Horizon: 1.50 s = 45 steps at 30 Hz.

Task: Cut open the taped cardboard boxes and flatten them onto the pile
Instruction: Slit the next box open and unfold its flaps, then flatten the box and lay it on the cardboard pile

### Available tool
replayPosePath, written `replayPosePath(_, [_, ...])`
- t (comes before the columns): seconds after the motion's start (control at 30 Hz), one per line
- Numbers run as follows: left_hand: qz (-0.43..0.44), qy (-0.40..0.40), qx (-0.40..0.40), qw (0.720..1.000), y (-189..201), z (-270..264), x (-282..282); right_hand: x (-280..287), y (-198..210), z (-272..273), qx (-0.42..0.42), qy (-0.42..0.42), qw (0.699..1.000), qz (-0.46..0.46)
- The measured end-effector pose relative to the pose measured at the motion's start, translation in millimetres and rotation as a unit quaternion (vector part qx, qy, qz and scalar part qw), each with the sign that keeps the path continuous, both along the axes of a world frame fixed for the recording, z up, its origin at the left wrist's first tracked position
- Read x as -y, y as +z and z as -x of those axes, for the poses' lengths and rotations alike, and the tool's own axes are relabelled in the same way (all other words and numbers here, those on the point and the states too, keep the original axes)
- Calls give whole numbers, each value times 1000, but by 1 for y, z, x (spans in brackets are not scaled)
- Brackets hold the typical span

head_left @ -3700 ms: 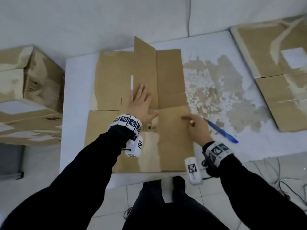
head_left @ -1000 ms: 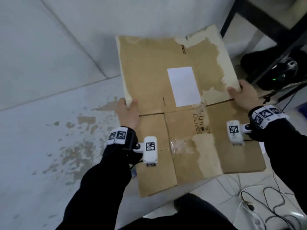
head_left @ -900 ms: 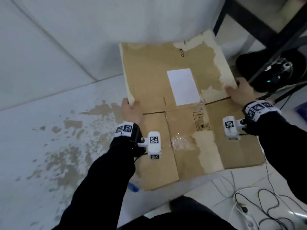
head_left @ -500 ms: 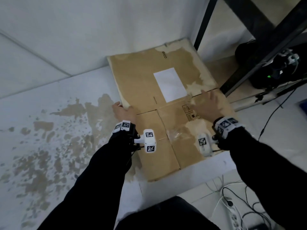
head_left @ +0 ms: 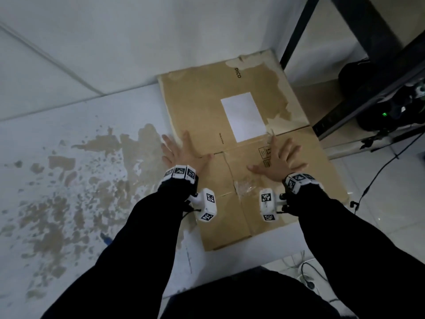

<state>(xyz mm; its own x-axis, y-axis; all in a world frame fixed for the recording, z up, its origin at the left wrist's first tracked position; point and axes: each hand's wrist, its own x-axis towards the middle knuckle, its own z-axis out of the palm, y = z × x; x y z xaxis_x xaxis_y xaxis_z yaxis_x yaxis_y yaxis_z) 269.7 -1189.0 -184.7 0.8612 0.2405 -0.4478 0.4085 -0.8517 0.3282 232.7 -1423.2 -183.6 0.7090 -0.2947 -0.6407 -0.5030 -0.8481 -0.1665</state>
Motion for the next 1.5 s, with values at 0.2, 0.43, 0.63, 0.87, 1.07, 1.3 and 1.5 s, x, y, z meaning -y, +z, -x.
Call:
replayPosePath(0.2, [123, -12, 58, 991, 21, 82, -28, -1, -2, 11, 78, 3, 997, -1])
replayPosePath(0.43, [304, 225, 149, 913, 35, 269, -105, -93, 18, 77, 352, 111, 906, -206])
replayPosePath(0.63, [326, 449, 11, 832, -21, 440, -170, -251, 37, 185, -18, 277, 827, -488])
replayPosePath(0.87, [271, 706, -91, 648, -87, 608, -251, -417, -16, 296, -327, 573, 708, -251])
replayPosePath(1.07, [309, 762, -94, 561, -88, 677, -349, -533, -60, 345, -302, 442, 820, -204])
replayPosePath(1.3, [362, 753, -64, 545, -86, 710, -476, -632, -77, 375, -307, 360, 867, -153])
replayPosePath(1.5, [368, 745, -4, 556, -85, 695, -620, -756, -81, 384, -297, 320, 879, -194])
